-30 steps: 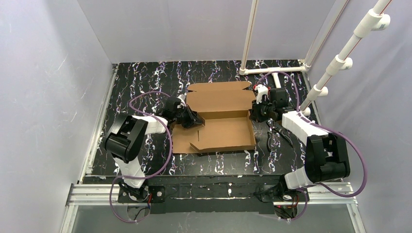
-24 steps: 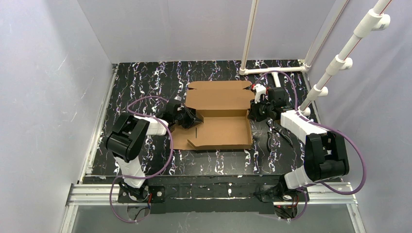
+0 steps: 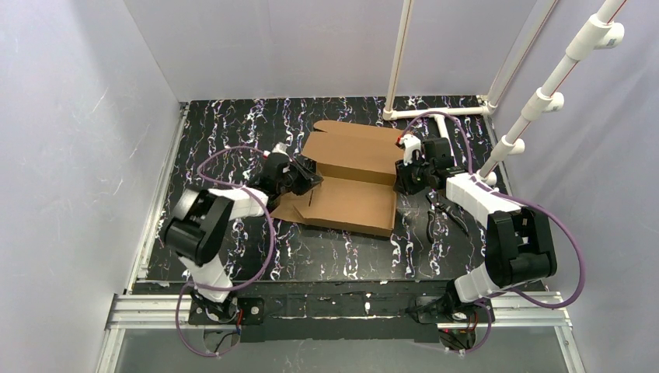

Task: Fold the paper box
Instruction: Fold the paper box at the center of the board.

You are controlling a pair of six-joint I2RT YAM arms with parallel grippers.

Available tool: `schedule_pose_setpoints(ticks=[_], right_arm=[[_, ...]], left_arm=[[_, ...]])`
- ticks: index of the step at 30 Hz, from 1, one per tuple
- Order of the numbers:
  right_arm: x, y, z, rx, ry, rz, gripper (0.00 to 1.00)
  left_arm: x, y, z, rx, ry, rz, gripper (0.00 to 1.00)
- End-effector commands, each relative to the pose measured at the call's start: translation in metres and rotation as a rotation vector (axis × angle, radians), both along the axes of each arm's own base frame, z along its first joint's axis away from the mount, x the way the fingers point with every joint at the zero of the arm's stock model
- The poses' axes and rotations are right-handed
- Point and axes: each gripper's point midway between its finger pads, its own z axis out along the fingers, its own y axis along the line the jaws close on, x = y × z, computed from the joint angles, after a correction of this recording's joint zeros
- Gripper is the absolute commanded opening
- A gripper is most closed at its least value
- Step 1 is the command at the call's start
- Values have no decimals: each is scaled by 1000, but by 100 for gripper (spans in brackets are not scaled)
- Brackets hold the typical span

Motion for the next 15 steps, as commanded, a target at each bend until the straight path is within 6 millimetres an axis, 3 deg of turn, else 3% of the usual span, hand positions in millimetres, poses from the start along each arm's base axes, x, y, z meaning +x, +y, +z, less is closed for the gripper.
schedule_pose_setpoints(ticks=[1,5,7,11,15], right_arm=[[-5,-7,14,-49,-27,35,33],[-14,-10,25,-74,-74,96,43],[-21,-12,31,-88,-92,134,47],[-36,-12,45,-117,-124,253,56],[-59,-3,57,-104,-130,460,68]], left_arm=[[-24,15,43,93,-123,-142,3],[-51,43,57,218,-155,-201,13],[-64,68,62,314,-170,-195,26],[-92,127,44,480,-62,-132,59],[-99,150,28,434,10,-75,67]])
